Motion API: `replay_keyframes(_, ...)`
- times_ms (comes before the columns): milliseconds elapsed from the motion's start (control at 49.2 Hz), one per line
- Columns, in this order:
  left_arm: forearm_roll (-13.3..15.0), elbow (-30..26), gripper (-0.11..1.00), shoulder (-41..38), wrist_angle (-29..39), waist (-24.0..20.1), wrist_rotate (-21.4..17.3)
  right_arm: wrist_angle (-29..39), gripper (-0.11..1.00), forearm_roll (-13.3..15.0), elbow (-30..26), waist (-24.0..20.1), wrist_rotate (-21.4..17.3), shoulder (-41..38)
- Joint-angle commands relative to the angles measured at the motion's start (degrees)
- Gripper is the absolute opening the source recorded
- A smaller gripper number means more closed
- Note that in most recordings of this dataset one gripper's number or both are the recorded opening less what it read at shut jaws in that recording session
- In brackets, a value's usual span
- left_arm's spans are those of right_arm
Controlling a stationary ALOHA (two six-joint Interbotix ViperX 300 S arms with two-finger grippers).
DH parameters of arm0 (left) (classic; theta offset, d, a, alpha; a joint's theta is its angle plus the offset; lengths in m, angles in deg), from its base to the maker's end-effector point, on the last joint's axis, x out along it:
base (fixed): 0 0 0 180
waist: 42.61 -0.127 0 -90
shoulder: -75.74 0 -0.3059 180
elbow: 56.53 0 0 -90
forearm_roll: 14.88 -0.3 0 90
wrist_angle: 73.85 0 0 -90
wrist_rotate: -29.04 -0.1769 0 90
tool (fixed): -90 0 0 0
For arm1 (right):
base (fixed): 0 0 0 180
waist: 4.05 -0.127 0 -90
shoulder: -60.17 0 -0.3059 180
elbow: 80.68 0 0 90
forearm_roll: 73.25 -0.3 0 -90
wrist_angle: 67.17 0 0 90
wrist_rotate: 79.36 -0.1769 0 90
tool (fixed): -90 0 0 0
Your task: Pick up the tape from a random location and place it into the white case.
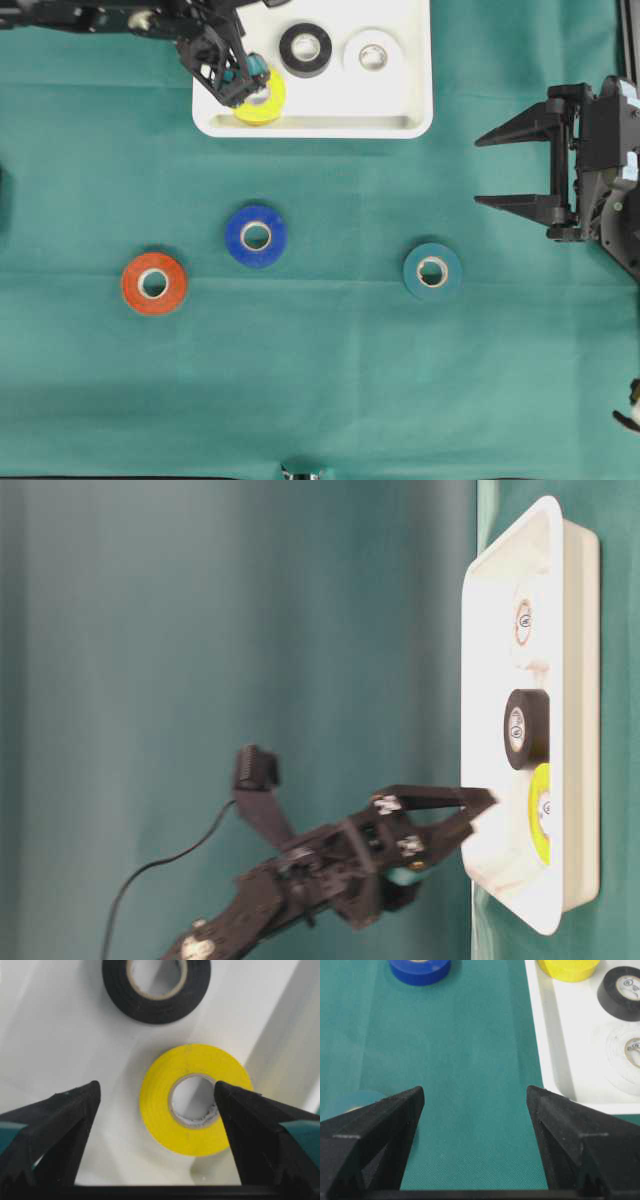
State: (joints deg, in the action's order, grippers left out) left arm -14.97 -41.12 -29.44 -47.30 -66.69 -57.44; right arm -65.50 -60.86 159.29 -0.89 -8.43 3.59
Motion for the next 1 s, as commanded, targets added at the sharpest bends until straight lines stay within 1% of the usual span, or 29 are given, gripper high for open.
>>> replay_keyframes(0,0.18,-1.58,1.0,3.6,1.41,0.0,-0.09,-0.44,0.79,0.09,-0.7,0.09,0.18,-0.26)
replay_keyframes(244,0.09,-4.66,1.0,7.56,6.59,0.18,-0.26,-0.35,0.79,0.09,-0.7,0.09,0.18,-0.26)
replay_keyframes(447,-0.09,-7.38,1.0,10.37,9.4,0.7,-0.7,-0.35,0.79,0.09,-0.7,0.09,0.18,-0.26)
replay_keyframes(610,0.0,-7.12,1.0,12.57,9.76,0.79,-1.41,-0.35,0.79,0.09,-0.7,0.0,0.18,-0.26)
replay_keyframes(813,-0.09,-6.24,1.0,13.27,9.76,1.23,-1.49,-0.44,0.79,0.09,-0.79,0.09,0.18,-0.26)
replay_keyframes(976,0.0,-6.06,1.0,13.8,9.76,4.31,-1.49,-0.35,0.79,0.09,-0.88,0.09,0.18,-0.26)
